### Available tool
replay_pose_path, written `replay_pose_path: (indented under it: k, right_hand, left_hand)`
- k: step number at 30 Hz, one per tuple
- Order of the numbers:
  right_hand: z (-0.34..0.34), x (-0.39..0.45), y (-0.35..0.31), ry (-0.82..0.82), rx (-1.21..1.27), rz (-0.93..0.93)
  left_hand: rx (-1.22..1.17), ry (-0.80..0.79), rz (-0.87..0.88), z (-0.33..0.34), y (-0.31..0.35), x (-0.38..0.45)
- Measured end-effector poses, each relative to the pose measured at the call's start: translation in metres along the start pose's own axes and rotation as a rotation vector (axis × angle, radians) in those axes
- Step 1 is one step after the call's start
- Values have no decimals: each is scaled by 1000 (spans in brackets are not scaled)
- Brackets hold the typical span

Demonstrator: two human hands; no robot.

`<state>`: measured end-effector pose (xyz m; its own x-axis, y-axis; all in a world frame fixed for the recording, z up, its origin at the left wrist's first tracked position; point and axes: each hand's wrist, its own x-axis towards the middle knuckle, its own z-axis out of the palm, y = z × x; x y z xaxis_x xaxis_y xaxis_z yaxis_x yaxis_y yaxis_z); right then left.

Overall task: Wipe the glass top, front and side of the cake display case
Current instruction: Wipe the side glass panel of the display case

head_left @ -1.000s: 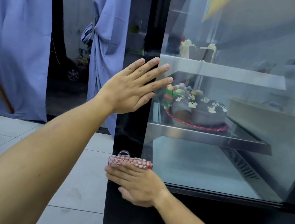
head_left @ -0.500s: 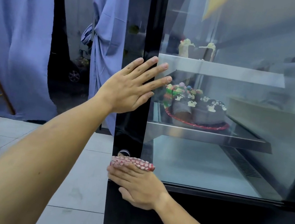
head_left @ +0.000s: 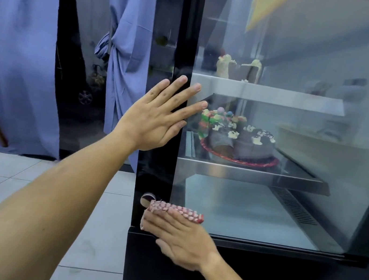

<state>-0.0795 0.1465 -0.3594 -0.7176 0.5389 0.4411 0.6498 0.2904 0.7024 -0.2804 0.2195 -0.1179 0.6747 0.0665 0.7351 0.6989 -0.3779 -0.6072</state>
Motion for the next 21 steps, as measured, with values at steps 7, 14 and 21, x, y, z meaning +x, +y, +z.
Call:
replay_pose_path:
  k: [7,14,21]
  right_hand:
    - [-13,-20,63,156,15,480]
    - [-1,-4,-7,166,135,444]
    - [-11,-26,66,394,243,1214]
  left_hand:
    - [-119,76,-308,13,38,-22]
    - [-188,117,-462,24,59,-27]
    - [-184,128,-512,32,74,-40]
